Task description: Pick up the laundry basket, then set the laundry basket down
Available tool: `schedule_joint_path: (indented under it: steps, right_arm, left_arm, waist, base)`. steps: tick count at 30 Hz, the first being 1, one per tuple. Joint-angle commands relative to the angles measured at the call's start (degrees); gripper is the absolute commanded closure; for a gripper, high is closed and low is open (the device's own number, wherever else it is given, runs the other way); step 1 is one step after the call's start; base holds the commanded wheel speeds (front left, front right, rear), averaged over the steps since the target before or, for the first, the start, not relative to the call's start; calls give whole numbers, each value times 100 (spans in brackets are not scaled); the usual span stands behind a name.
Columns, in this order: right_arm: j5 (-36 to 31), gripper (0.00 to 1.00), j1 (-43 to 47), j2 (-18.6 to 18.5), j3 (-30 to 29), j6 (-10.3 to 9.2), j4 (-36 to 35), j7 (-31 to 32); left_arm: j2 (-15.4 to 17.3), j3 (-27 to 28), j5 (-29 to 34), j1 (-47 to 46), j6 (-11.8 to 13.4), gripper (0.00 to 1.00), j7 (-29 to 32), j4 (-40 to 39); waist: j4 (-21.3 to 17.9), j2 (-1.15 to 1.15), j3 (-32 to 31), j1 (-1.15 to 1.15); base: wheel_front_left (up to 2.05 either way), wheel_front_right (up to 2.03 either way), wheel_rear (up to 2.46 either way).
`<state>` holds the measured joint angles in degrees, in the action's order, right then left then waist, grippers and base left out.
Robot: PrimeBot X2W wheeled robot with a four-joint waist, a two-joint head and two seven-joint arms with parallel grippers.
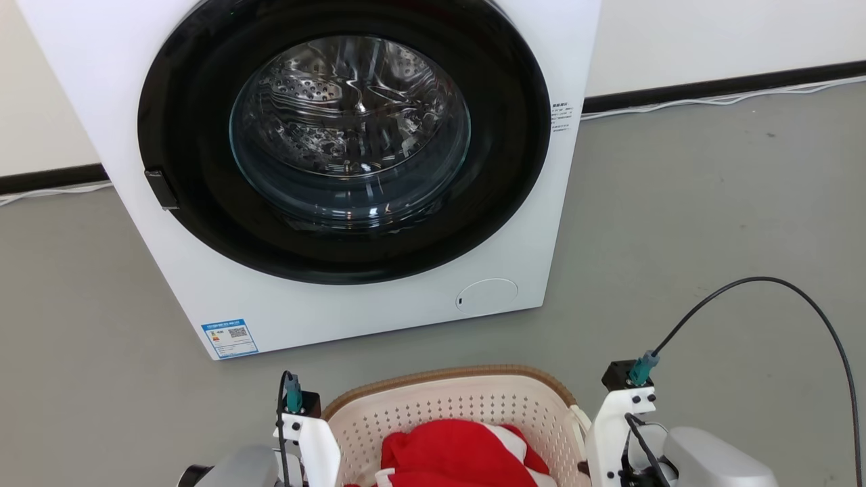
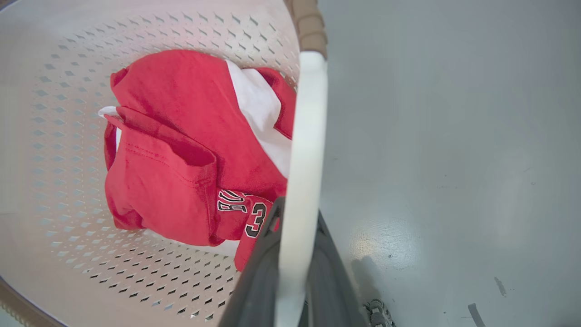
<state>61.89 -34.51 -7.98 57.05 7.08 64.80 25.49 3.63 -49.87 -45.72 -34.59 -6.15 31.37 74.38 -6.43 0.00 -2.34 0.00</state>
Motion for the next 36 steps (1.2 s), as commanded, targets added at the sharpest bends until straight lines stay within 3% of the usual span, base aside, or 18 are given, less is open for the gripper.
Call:
schedule_joint_path:
  steps: [1, 9, 36]
  right_arm:
    - [49, 100, -256, -17, 41, 41, -73, 43]
    - [124, 100, -577, -58, 184, 41, 32, 334]
    - [425, 100, -846, -108, 548, 41, -85, 229]
  left_arm:
    - [123, 32, 41, -245, -59, 100, 79, -43]
    - [69, 0, -15, -437, -81, 100, 274, -44]
    - [124, -40, -145, -713, -97, 100, 348, -46]
  waist:
    - [-6, 0, -17, 0]
    - [-44, 0, -59, 0]
    - [-175, 0, -60, 0]
  base:
    - [0, 0, 0]
    - [0, 0, 0]
    - [0, 0, 0]
